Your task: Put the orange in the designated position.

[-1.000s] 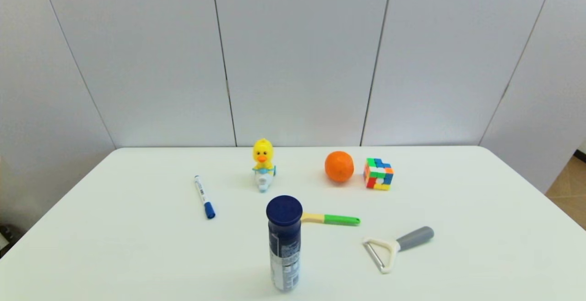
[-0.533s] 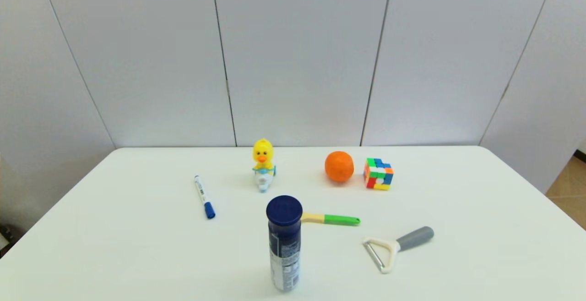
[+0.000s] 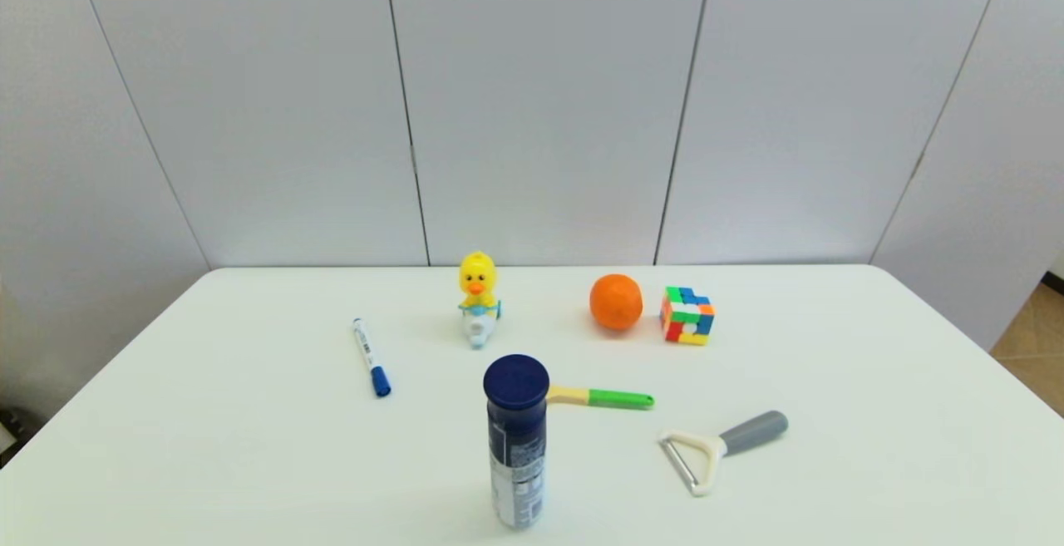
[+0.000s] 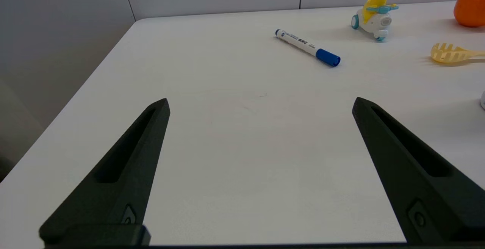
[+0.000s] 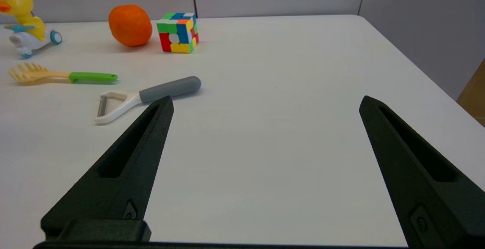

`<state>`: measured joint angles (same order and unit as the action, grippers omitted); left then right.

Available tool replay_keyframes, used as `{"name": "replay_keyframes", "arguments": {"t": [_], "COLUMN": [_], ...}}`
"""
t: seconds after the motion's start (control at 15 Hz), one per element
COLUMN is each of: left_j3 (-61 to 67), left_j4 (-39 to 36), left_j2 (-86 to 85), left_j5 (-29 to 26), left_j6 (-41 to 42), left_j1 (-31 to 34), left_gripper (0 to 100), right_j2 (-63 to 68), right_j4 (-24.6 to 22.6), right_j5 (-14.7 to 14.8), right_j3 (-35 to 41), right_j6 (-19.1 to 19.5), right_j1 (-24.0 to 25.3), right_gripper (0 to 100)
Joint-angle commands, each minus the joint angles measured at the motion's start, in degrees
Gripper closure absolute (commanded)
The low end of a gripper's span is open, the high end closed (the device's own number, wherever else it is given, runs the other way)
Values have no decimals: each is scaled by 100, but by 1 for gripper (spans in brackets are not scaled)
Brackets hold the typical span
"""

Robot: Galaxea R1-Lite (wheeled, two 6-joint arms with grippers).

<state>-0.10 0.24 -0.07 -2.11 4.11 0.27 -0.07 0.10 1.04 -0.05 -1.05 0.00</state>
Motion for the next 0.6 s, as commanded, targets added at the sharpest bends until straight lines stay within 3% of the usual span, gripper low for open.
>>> {"name": "replay_keyframes", "arguments": {"t": [0.07, 0.6], "left_j3": [1, 1], "left_j4": [2, 2], "left_j2": [7, 7], "left_j5": [0, 0], "left_j6": [2, 2], "left_j1": [0, 0], "left_gripper": [0, 0], "right_j2": [7, 7], "right_j4": [-1, -1], "right_j5": [2, 2], "right_j3": [-4, 5], "right_j6": [-1, -1], "right_j1": [0, 0], "right_gripper": [0, 0]}}
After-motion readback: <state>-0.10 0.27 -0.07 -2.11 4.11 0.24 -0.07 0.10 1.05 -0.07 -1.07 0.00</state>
